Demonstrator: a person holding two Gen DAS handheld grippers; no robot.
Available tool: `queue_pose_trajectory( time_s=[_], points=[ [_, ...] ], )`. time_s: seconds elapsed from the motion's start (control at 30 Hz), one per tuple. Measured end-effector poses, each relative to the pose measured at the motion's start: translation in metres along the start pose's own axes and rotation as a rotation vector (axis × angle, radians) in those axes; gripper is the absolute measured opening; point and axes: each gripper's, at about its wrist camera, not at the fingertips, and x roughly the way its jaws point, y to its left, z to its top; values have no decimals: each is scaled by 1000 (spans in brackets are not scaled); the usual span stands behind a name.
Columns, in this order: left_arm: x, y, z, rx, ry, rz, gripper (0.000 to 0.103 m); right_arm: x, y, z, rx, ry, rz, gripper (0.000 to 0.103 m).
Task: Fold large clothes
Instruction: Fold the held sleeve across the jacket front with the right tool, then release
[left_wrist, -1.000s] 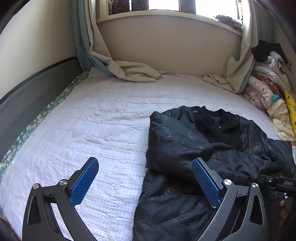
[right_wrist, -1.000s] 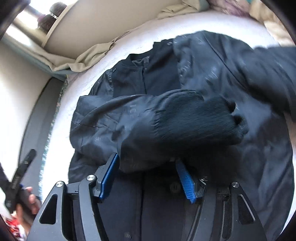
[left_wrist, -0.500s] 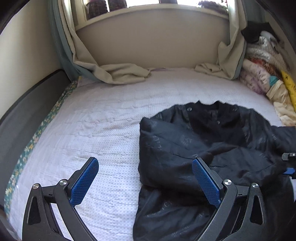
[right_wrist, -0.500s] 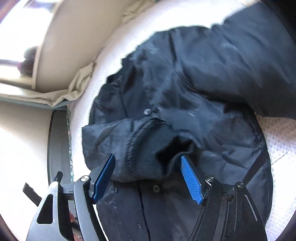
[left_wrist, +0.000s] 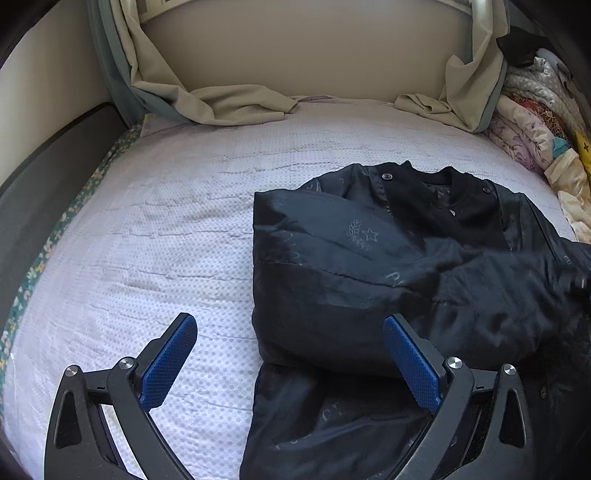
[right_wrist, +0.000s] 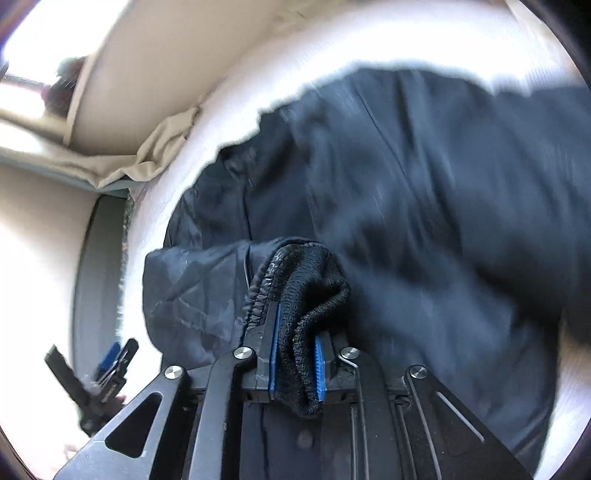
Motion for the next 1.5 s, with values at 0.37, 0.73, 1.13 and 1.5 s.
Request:
queue_pose_trajectory(
  time_s=[0.37, 0.73, 1.13, 1.5],
  points=[
    [29, -10, -6, 57, 28, 31, 102, -17, 39, 39, -283, -252, -80, 9],
    [49, 3, -10, 12, 97, 33, 102, 36, -15, 31, -178, -109, -245, 25],
    [55, -18, -11, 95, 97, 22, 76, -7, 44, 10, -365, -169, -179, 9],
    [82, 4, -19, -30, 173, -41, 87, 73, 15, -1, -356, -52, -307, 10]
  ],
)
